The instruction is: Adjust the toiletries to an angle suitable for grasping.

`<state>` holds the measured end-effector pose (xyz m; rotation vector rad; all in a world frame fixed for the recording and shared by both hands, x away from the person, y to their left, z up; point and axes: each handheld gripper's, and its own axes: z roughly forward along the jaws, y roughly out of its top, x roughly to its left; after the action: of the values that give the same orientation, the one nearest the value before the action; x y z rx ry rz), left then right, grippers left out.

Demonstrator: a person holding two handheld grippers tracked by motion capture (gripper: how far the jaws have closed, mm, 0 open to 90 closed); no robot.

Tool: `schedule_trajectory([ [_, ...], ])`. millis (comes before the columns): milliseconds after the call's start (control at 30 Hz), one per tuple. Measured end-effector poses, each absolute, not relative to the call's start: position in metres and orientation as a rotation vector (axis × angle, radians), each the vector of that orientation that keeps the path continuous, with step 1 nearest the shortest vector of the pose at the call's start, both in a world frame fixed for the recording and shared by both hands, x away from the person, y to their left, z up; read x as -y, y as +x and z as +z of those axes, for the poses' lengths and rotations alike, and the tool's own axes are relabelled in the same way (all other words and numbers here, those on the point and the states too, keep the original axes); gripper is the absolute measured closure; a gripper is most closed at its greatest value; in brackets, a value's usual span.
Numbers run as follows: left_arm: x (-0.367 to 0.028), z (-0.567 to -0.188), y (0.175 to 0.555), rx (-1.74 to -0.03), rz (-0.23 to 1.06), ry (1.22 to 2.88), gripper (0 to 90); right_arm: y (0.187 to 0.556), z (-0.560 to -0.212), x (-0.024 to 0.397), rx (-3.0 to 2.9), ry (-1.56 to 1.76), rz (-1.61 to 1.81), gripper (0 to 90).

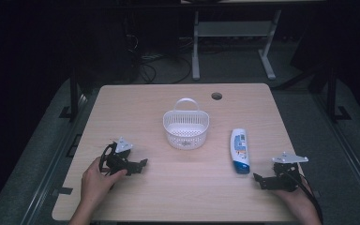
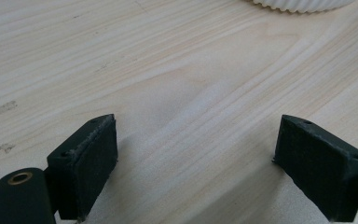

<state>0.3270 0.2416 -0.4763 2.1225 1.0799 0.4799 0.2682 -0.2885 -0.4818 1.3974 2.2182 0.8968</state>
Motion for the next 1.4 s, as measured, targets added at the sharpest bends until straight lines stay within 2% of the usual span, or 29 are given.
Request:
schedule_trajectory([
  [67,-0.242,-0.476,0.327,-1.079,0.479,2.123,12.6,0.268,-0.480,0.289,-2.222,1.411,0.881,3.8],
  [100,-0.242,-0.476,0.327,-1.078,0.479,2.123,12.6,0.267,-0.479,0.290,-2.220,1.417,0.878,8.2],
  [133,-0.242,-0.476,0.327,-1.078,0.478,2.123,12.6,0.265,-0.477,0.291,-2.212,1.422,0.874,16.2],
  [267,-0.242,-0.476,0.327,-1.076,0.477,2.123,12.6,0.263,-0.471,0.295,-2.210,1.450,0.879,33.7],
  [300,-0.242,-0.476,0.327,-1.076,0.477,2.123,12.6,0.263,-0.471,0.295,-2.210,1.450,0.879,33.7],
  [333,-0.242,-0.476,0.327,-1.076,0.477,2.123,12.6,0.261,-0.467,0.296,-2.211,1.454,0.913,44.6],
  [433,-0.242,-0.476,0.327,-1.076,0.477,2.123,12.6,0.260,-0.460,0.297,-2.201,1.452,0.967,56.9],
  [500,-0.242,-0.476,0.327,-1.076,0.476,2.123,12.6,0.258,-0.456,0.296,-2.189,1.471,0.999,70.2],
  [667,-0.242,-0.476,0.327,-1.076,0.477,2.123,12.6,0.257,-0.445,0.290,-2.204,1.447,1.079,89.0],
  [1400,-0.242,-0.476,0.327,-1.076,0.476,2.125,12.6,0.296,-0.415,0.243,-2.305,1.311,1.222,89.8],
])
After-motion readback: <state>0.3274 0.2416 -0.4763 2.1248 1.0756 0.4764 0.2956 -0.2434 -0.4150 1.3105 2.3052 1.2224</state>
